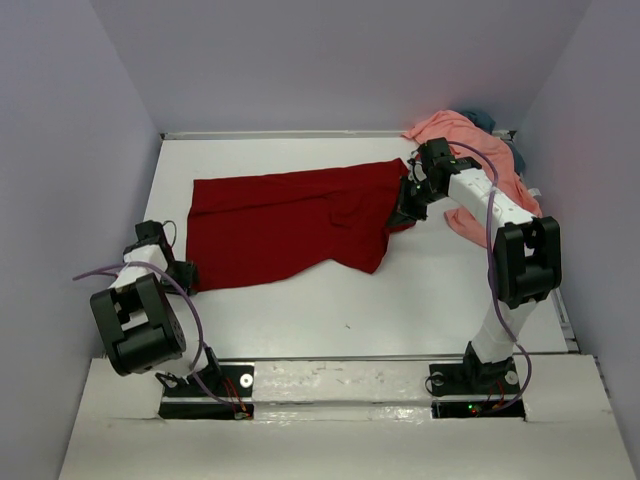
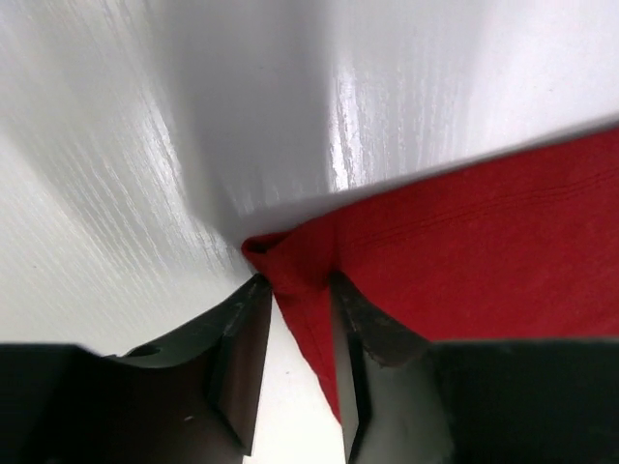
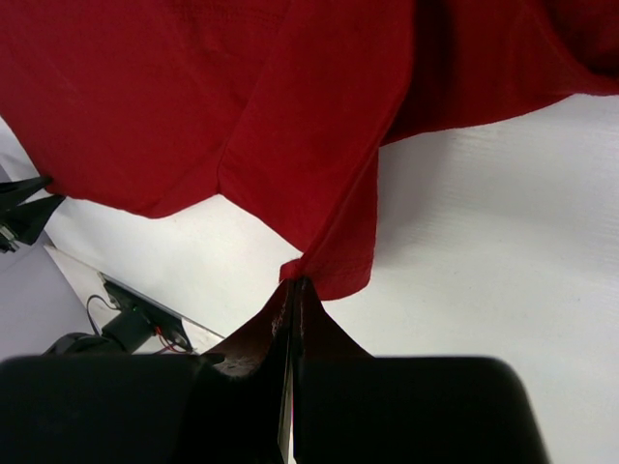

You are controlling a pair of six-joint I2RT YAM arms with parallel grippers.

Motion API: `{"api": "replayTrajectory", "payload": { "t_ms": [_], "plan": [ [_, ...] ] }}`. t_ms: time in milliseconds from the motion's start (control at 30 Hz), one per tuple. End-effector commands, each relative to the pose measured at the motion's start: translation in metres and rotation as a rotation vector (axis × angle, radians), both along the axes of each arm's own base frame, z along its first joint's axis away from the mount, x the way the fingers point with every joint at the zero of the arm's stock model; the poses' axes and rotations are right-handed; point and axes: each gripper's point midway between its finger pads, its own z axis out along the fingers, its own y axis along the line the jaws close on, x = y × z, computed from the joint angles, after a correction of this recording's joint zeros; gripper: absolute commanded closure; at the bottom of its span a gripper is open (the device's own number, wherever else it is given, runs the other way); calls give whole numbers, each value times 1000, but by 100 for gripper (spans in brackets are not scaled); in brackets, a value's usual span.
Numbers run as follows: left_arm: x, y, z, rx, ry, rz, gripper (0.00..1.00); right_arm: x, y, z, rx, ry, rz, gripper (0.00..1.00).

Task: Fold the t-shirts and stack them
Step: Grap the side of the flattened tshirt closest away from the robot with both arms, then fold the other side of the tshirt into a rectangle

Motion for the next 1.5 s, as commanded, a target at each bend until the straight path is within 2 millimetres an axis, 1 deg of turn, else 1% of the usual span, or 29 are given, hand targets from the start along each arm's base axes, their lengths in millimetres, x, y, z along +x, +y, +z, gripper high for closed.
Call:
{"api": "replayTrajectory", "payload": {
  "t_ms": [0, 33, 67, 100, 133, 233, 300, 400, 433, 467, 533, 567, 633, 667, 700, 767, 833, 867, 933, 1033, 1100, 1133, 1167, 1200, 1267, 1300, 1333, 1400, 1467],
  "plan": [
    [-10, -1, -9, -6, 55, 21, 68, 5, 0, 20, 28, -75, 5, 100],
    [-10, -1, -11, -8, 58, 21, 69, 5, 0, 20, 28, -73, 5, 100],
    [-11, -3, -12, -14, 59, 20, 86, 5, 0, 20, 28, -75, 5, 100],
    [-11, -4, -14, -21, 63, 19, 95, 5, 0, 20, 26, -76, 6, 100],
    [-11, -4, -16, -22, 63, 17, 100, 5, 0, 20, 27, -75, 5, 100],
    [-11, -4, -17, -24, 64, 10, 100, 5, 0, 21, 25, -76, 5, 100],
    [-9, -4, -15, -21, 54, 4, 100, 6, -3, 22, 28, -75, -4, 100],
    [1, 1, -4, -2, 18, -14, 100, 7, -4, 26, 25, -86, -4, 100],
    [7, 3, 2, 10, -6, -20, 100, 9, -8, 27, 23, -89, -18, 100],
    [15, 7, 12, 24, -31, -28, 100, 11, -8, 32, 25, -99, -18, 100],
    [23, 11, 25, 42, -61, -50, 100, 14, -12, 39, 21, -119, -29, 100],
    [33, 14, 36, 55, -90, -57, 100, 17, -12, 44, 18, -133, -34, 100],
    [39, 18, 48, 72, -114, -75, 100, 20, -14, 49, 7, -149, -38, 100],
    [43, 20, 53, 81, -125, -82, 100, 22, -19, 53, 3, -159, -49, 100],
    [51, 23, 62, 94, -148, -89, 100, 26, -20, 60, -5, -179, -56, 100],
    [59, 26, 70, 107, -169, -110, 100, 29, -27, 68, -20, -199, -75, 100],
    [67, 29, 74, 119, -184, -128, 100, 35, -30, 84, -35, -237, -89, 100],
    [70, 25, 73, 94, -198, -142, 100, 39, -35, 88, -41, -252, -103, 100],
    [79, 25, 73, 89, -221, -155, 100, 45, -37, 100, -50, -288, -117, 100],
    [93, 23, 74, 74, -261, -179, 100, 54, -39, 109, -60, -324, -135, 100],
    [102, 25, 80, 88, -284, -196, 100, 62, -39, 120, -59, -362, -140, 100],
    [105, 27, 79, 88, -279, -202, 100, 66, -39, 120, -64, -364, -145, 100],
    [109, 28, 81, 95, -287, -209, 100, 69, -39, 122, -65, -373, -148, 100],
    [115, 30, 83, 101, -292, -221, 100, 74, -39, 131, -61, -397, -150, 100],
    [122, 30, 85, 103, -301, -235, 100, 80, -39, 132, -61, -403, -157, 100],
    [128, 31, 86, 104, -307, -241, 100, 83, -38, 136, -56, -415, -157, 100],
    [132, 31, 88, 108, -317, -247, 100, 87, -37, 131, -55, -405, -159, 100],
    [142, 30, 97, 121, -341, -263, 100, 92, -36, 130, -54, -406, -162, 100],
    [151, 26, 100, 125, -354, -287, 100, 99, -36, 130, -59, -413, -167, 100]
  ]
}}
